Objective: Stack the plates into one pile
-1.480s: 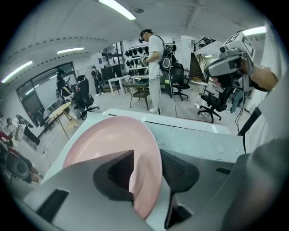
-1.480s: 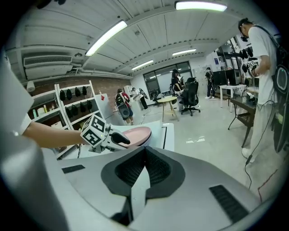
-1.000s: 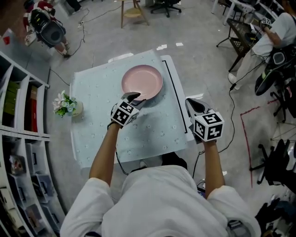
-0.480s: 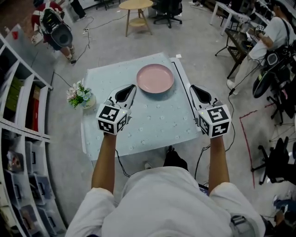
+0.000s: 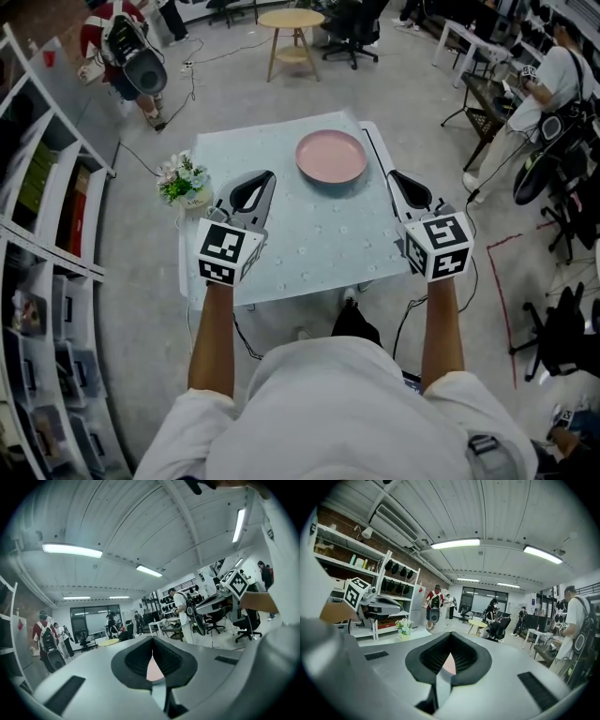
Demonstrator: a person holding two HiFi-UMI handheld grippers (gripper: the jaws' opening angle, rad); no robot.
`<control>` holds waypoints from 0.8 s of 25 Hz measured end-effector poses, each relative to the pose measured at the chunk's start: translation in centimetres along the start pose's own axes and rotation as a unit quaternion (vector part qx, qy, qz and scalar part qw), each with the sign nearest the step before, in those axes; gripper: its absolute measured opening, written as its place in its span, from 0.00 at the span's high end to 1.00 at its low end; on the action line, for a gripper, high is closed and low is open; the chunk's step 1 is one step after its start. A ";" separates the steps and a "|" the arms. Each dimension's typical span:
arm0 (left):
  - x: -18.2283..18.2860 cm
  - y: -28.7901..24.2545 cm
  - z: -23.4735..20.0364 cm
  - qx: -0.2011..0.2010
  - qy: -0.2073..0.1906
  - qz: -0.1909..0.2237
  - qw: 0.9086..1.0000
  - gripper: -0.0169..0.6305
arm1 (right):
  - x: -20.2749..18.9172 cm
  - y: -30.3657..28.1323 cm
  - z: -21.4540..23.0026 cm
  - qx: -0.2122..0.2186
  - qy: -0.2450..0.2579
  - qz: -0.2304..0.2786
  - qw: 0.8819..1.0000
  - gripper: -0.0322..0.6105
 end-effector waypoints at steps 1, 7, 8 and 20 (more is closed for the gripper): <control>0.2 0.3 0.4 -0.004 -0.004 0.001 1.000 0.95 | 0.2 0.2 -0.3 0.001 0.003 0.001 1.000 0.93; 0.6 1.6 1.5 -0.016 -0.009 0.002 1.000 0.95 | 1.2 0.7 -2.1 0.004 0.016 0.008 1.000 0.93; 0.5 1.7 1.6 -0.017 -0.010 0.001 1.000 0.94 | 1.1 0.7 -2.3 0.005 0.017 0.008 1.000 0.93; 0.2 2.5 2.3 -0.031 -0.006 0.008 0.999 0.94 | 0.8 0.0 -3.5 0.017 0.013 0.004 1.000 0.93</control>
Point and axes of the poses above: the fingertips, and each gripper's own axes: y backward along the fingers, z to its right, x out of its top, the point moved 2 cm from there along y, backward along the fingers, and after that the axes turned 9 degrees about y, right-handed, at the moved point
